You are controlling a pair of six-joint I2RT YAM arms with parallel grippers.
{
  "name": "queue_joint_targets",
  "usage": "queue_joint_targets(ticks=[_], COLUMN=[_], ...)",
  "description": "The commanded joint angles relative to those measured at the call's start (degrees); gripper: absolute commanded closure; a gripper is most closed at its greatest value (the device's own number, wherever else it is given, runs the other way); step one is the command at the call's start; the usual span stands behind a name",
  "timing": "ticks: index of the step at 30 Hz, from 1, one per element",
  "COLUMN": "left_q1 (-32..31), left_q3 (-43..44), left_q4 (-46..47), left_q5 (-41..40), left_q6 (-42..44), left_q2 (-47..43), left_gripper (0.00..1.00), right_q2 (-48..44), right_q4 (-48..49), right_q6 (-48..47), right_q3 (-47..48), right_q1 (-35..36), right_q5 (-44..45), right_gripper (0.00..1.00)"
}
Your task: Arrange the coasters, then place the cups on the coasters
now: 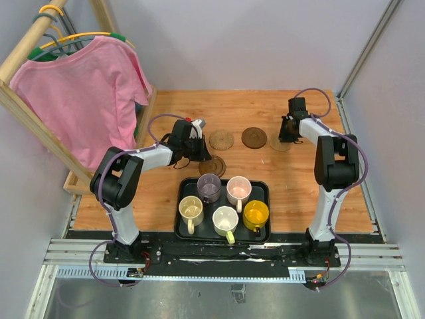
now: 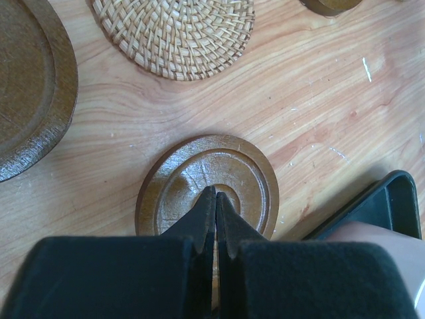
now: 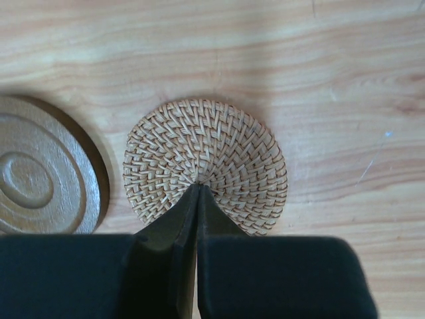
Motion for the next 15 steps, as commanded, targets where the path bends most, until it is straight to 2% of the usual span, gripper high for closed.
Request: queue_joint_targets(ticks=[1, 9, 15], left_q1=[-0.2, -0.1, -0.6], left_q3=[1.1, 1.6, 2.1], left_q4=[-0.1, 0.1, 0.9], left_q5=[0.7, 0.4, 1.6], left_q6=[0.2, 1.0, 1.3], left_q2=[-0.1, -0.2, -0.8], left_gripper=[0.99, 0.99, 0.99], right_q2=[4.2, -0.7, -9.6], right_q4=[-4.2, 0.6, 3.2], right_q6=[-0.2, -3.5, -4.7], right_q3=[2.4, 1.3, -1.5], right_q1=[-1.2, -1.2, -1.1], right_q5=[1.8, 0.7, -1.1], right_gripper=[0.99, 0.94, 0.82])
